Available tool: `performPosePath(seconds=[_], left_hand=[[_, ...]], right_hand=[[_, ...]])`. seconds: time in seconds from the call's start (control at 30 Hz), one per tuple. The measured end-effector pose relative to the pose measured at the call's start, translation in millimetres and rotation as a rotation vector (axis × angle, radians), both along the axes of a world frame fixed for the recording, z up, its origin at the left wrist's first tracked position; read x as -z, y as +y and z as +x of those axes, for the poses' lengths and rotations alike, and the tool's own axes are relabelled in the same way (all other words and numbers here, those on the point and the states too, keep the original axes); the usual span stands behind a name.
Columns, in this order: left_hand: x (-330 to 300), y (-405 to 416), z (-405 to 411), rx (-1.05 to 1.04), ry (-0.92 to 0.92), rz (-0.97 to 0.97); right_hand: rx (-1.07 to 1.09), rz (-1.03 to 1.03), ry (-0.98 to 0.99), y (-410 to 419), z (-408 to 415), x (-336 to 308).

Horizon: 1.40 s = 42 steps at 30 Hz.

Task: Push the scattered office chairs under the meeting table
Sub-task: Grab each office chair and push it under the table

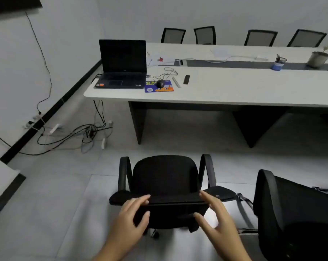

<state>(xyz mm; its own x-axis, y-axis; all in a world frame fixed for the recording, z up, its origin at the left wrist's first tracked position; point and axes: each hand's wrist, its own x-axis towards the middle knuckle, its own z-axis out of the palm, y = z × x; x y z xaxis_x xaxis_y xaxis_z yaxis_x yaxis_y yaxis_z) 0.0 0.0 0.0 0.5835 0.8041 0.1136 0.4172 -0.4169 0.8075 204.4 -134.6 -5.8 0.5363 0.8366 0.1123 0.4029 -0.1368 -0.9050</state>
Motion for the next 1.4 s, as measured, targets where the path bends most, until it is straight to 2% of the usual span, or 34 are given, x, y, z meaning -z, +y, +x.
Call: performPosePath(seconds=[0.1, 0.23, 0.33, 0.43, 0.53, 0.63, 0.9, 1.17, 1.27, 1.4], left_hand=[[21.5, 24.4, 15.6, 0.132, 0.248, 0.114], [47.2, 43.5, 27.7, 0.294, 0.496, 0.165], [59.0, 52.1, 32.8, 0.328, 0.630, 0.235], [63.8, 58.3, 40.3, 0.324, 0.681, 0.261], [64.2, 71.5, 45.5, 0.330, 0.718, 0.202], [65.4, 82.8, 50.2, 0.371, 0.752, 0.224], [69.6, 112.1, 71.2, 0.371, 0.763, 0.279], [70.8, 179.6, 109.8, 0.429, 0.743, 0.374], [71.8, 211.0, 123.1, 0.443, 0.670, 0.385], [75.0, 260.3, 139.6, 0.479, 0.624, 0.423]], right_hand=[[-0.126, -0.214, -0.292, 19.4, 15.5, 19.6], [-0.239, -0.525, -0.510, 38.3, 26.7, 48.2], [-0.262, -0.573, -0.635, 48.5, 34.5, 58.1], [-0.276, -0.591, -0.691, 58.7, 43.9, 59.3], [-0.312, -0.661, -0.708, 66.2, 61.7, 58.0], [-0.330, -0.696, -0.743, 69.9, 78.3, 60.8], [-0.338, -0.625, -0.766, 91.1, 100.9, 71.8], [-0.306, -0.583, -0.799, 145.6, 136.0, 73.9], [-0.305, -0.501, -0.799, 173.1, 150.1, 75.9], [-0.244, -0.358, -0.892, 214.1, 169.9, 80.6]])
